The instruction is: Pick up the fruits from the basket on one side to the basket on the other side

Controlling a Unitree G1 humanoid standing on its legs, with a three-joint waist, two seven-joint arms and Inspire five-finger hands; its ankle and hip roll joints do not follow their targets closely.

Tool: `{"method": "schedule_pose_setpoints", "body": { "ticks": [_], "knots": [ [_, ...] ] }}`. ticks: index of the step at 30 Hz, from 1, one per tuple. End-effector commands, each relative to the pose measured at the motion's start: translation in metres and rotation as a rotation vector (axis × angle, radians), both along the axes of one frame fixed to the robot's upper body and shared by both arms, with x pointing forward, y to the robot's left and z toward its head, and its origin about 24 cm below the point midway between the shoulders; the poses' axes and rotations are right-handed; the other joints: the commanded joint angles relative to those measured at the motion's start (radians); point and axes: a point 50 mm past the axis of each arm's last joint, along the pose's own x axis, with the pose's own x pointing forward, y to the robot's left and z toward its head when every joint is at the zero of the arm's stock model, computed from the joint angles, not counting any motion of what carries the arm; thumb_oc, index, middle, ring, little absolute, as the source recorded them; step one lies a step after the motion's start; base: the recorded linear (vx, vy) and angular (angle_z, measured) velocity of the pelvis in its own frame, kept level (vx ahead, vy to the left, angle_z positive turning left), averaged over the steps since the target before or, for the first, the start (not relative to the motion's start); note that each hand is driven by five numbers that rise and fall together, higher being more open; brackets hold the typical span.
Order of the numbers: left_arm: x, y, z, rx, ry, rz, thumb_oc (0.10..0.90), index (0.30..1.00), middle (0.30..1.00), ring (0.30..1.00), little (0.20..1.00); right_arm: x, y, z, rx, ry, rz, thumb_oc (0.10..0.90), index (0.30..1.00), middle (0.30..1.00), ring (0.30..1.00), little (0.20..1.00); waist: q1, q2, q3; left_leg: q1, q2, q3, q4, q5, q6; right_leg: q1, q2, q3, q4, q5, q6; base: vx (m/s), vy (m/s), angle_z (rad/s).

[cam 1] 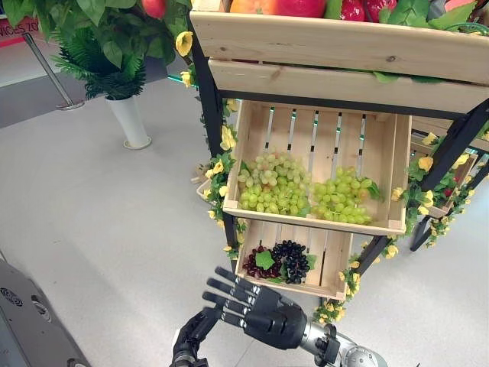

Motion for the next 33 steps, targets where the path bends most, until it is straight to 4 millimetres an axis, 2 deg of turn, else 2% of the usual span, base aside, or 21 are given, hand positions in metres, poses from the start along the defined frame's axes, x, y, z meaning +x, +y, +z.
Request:
{"method": "schedule_pose_setpoints", "body": {
  "ticks": [1, 6, 8, 9, 10, 11, 12, 13, 15, 18, 20, 22, 23, 24, 26, 27, 28, 29, 31, 32, 33],
  "knots": [
    [0.046, 0.013, 0.014, 0.113, -0.072, -0.114, 0.8, 0.9, 0.9, 0.9, 0.9, 0.028, 0.01, 0.009, -0.085, -0.112, -0.029, 0.8, 0.9, 0.9, 0.9, 0.9, 0.012, -0.013, 0.048, 0.025, -0.021, -0.047, 0.009, -0.084, 0.021, 0.09, -0.021, -0.064, 0.006, -0.085, -0.013, 0.03, -0.268, 0.12],
    [0.044, 0.022, 0.013, 0.142, -0.032, -0.06, 0.8, 0.9, 0.9, 0.9, 0.9, 0.033, -0.004, -0.016, -0.301, -0.032, -0.055, 0.8, 0.9, 0.9, 0.9, 0.9, 0.034, -0.012, 0.101, -0.029, 0.005, -0.093, 0.1, -0.063, -0.007, 0.062, 0.009, -0.082, 0.103, -0.14, -0.066, -0.05, -0.304, 0.34],
    [0.042, 0.02, 0.012, 0.142, -0.025, -0.022, 0.8, 0.9, 0.9, 0.9, 0.9, 0.042, -0.007, -0.017, -0.388, -0.05, -0.074, 0.8, 0.9, 0.9, 0.9, 0.9, 0.046, 0.001, 0.13, -0.071, 0.023, -0.119, 0.037, 0.027, -0.037, 0.042, 0.019, -0.1, 0.092, -0.134, -0.079, -0.27, -0.244, 0.46],
    [0.04, 0.017, 0.01, 0.161, -0.012, -0.007, 0.8, 0.9, 0.9, 0.9, 0.9, 0.05, -0.007, -0.014, -0.42, -0.053, -0.094, 0.8, 0.9, 0.9, 0.9, 0.9, 0.052, 0.003, 0.149, -0.125, 0.039, -0.096, 0.009, 0.078, -0.058, 0.038, 0.019, -0.125, 0.069, -0.125, -0.083, -0.28, -0.173, 0.48],
    [0.039, 0.015, 0.01, 0.164, -0.009, 0.002, 0.8, 0.9, 0.9, 0.9, 0.9, 0.054, -0.007, -0.013, -0.435, -0.054, -0.11, 0.8, 0.9, 0.9, 0.9, 0.9, 0.051, 0.001, 0.155, -0.14, 0.042, -0.072, 0.009, 0.083, -0.061, 0.037, 0.018, -0.136, 0.063, -0.122, -0.084, -0.23, -0.179, 0.81],
    [0.038, 0.013, 0.009, 0.162, -0.003, 0.003, 0.8, 0.9, 0.9, 0.9, 0.9, 0.056, -0.008, -0.012, -0.451, -0.052, -0.126, 0.8, 0.9, 0.9, 0.9, 0.9, 0.05, -0.001, 0.16, -0.134, 0.041, -0.049, 0.019, 0.069, -0.065, 0.045, 0.016, -0.142, 0.06, -0.128, -0.08, -0.15, -0.138, 0.76],
    [0.036, 0.009, 0.007, 0.159, 0.005, -0.011, 0.8, 0.9, 0.9, 0.9, 0.9, 0.061, -0.011, -0.012, -0.486, -0.048, -0.167, 0.8, 0.9, 0.9, 0.9, 0.9, 0.044, -0.008, 0.165, -0.132, 0.035, 0.02, 0.075, 0.029, -0.058, 0.05, 0.009, -0.174, 0.056, -0.129, -0.079, -0.2, -0.184, 0.78],
    [0.037, 0.005, 0.006, 0.15, 0.007, -0.03, 0.8, 0.9, 0.9, 0.9, 0.9, 0.066, -0.019, -0.014, -0.529, -0.04, -0.228, 0.8, 0.9, 0.9, 0.9, 0.9, 0.034, -0.021, 0.163, -0.128, 0.027, 0.118, 0.189, -0.028, -0.042, 0.055, -0.002, -0.225, 0.05, -0.127, -0.083, -0.25, -0.182, 0.76],
    [0.039, -0.005, 0.006, 0.136, 0.0, -0.085, 0.8, 0.9, 0.9, 0.9, 0.9, 0.069, -0.034, -0.018, -0.58, -0.017, -0.333, 0.8, 0.9, 0.9, 0.9, 0.9, 0.03, -0.034, 0.143, -0.095, -0.014, 0.167, 0.305, -0.144, -0.01, 0.061, -0.009, -0.291, 0.037, -0.117, -0.076, -0.25, -0.138, 1.17],
    [0.037, -0.013, 0.004, 0.138, 0.013, -0.132, 0.8, 0.9, 0.9, 0.9, 0.9, 0.065, -0.051, -0.026, -0.668, -0.032, -0.4, 0.8, 0.9, 0.9, 0.9, 0.9, 0.029, -0.027, 0.119, -0.052, -0.046, 0.162, 0.347, -0.145, -0.022, 0.054, 0.01, -0.327, 0.019, -0.104, -0.073, -0.21, -0.082, 1.02],
    [0.038, -0.02, 0.003, 0.141, 0.015, -0.242, 0.8, 0.9, 0.9, 0.9, 0.9, 0.05, -0.071, -0.043, -0.836, -0.004, -0.433, 0.8, 0.9, 0.9, 0.9, 0.9, 0.017, -0.004, 0.088, 0.008, -0.068, 0.15, 0.379, -0.112, -0.049, 0.029, 0.04, -0.351, 0.006, -0.092, -0.072, -0.35, -0.008, 0.78],
    [0.042, -0.025, 0.004, 0.129, -0.004, -0.304, 0.8, 0.9, 0.9, 0.9, 0.9, 0.039, -0.08, -0.054, -0.904, 0.023, -0.427, 0.8, 0.9, 0.9, 0.9, 0.9, 0.006, 0.013, 0.078, 0.057, -0.099, 0.13, 0.27, -0.142, -0.037, -0.004, 0.052, -0.362, 0.006, -0.063, -0.051, -0.36, 0.113, 0.81],
    [0.05, -0.028, 0.006, 0.123, -0.02, -0.352, 0.8, 0.9, 0.9, 0.9, 0.9, 0.032, -0.084, -0.061, -0.951, 0.042, -0.417, 0.8, 0.9, 0.9, 0.9, 0.9, -0.005, 0.024, 0.076, 0.103, -0.127, 0.101, 0.126, -0.184, -0.016, -0.045, 0.058, -0.363, 0.006, -0.023, -0.021, -0.37, 0.128, 0.9],
    [0.055, -0.03, 0.008, 0.12, -0.028, -0.39, 0.8, 0.9, 0.9, 0.9, 0.9, 0.03, -0.086, -0.064, -0.981, 0.064, -0.424, 0.8, 0.9, 0.9, 0.9, 0.9, -0.003, 0.023, 0.083, 0.098, -0.14, 0.074, 0.074, -0.196, 0.002, -0.071, 0.057, -0.367, 0.018, -0.006, -0.004, -0.5, 0.122, 1.11],
    [0.064, -0.032, 0.011, 0.13, -0.033, -0.461, 0.8, 0.9, 0.9, 0.9, 0.9, 0.03, -0.086, -0.068, -1.007, 0.104, -0.441, 0.8, 0.9, 0.9, 0.9, 0.9, -0.001, 0.016, 0.104, 0.088, -0.147, 0.022, 0.016, -0.184, 0.027, -0.134, 0.056, -0.346, 0.03, 0.04, 0.025, -0.46, 0.044, 1.0],
    [0.066, -0.032, 0.012, 0.134, -0.035, -0.486, 0.8, 0.9, 0.9, 0.9, 0.9, 0.031, -0.087, -0.07, -1.021, 0.112, -0.443, 0.8, 0.9, 0.9, 0.9, 0.9, -0.005, 0.013, 0.114, 0.078, -0.147, -0.009, 0.009, -0.179, 0.037, -0.155, 0.06, -0.303, 0.038, 0.044, 0.028, -0.52, 0.041, 0.52],
    [0.068, -0.032, 0.012, 0.133, -0.027, -0.54, 0.8, 0.9, 0.9, 0.9, 0.9, 0.029, -0.088, -0.073, -1.043, 0.141, -0.459, 0.8, 0.9, 0.9, 0.9, 0.9, -0.027, 0.013, 0.132, 0.044, -0.145, -0.08, 0.009, -0.162, 0.069, -0.198, 0.07, -0.129, 0.117, 0.033, 0.022, -0.54, 0.037, 0.24],
    [0.068, -0.03, 0.011, 0.139, -0.014, -0.579, 0.8, 0.9, 0.9, 0.9, 0.9, 0.027, -0.089, -0.075, -1.047, 0.176, -0.485, 0.8, 0.9, 0.9, 0.9, 0.9, -0.041, 0.006, 0.134, 0.012, -0.152, -0.109, 0.009, -0.136, 0.092, -0.227, 0.068, -0.025, 0.185, 0.04, 0.017, -0.45, 0.031, 0.16],
    [0.065, -0.026, 0.01, 0.153, 0.01, -0.588, 0.8, 0.9, 0.9, 0.9, 0.9, 0.026, -0.091, -0.076, -1.056, 0.2, -0.495, 0.8, 0.9, 0.9, 0.9, 0.9, -0.042, 0.011, 0.135, -0.002, -0.145, -0.105, 0.009, -0.122, 0.096, -0.23, 0.056, -0.025, 0.269, 0.022, 0.022, -0.27, 0.024, 0.58],
    [0.059, -0.02, 0.007, 0.177, 0.039, -0.567, 0.8, 0.9, 0.9, 0.9, 0.9, 0.025, -0.093, -0.078, -1.081, 0.206, -0.49, 0.8, 0.9, 0.9, 0.9, 0.9, -0.035, 0.023, 0.135, -0.01, -0.13, -0.087, 0.009, -0.105, 0.091, -0.216, 0.032, -0.058, 0.355, -0.016, 0.016, -0.29, 0.042, 0.8],
    [0.052, -0.016, 0.004, 0.191, 0.06, -0.538, 0.8, 0.9, 0.9, 0.9, 0.9, 0.024, -0.095, -0.079, -1.105, 0.203, -0.481, 0.8, 0.9, 0.9, 0.9, 0.9, -0.032, 0.033, 0.135, -0.015, -0.124, -0.087, 0.009, -0.098, 0.093, -0.199, 0.015, -0.053, 0.408, -0.043, 0.004, -0.27, 0.023, 0.57]
  ]
}}
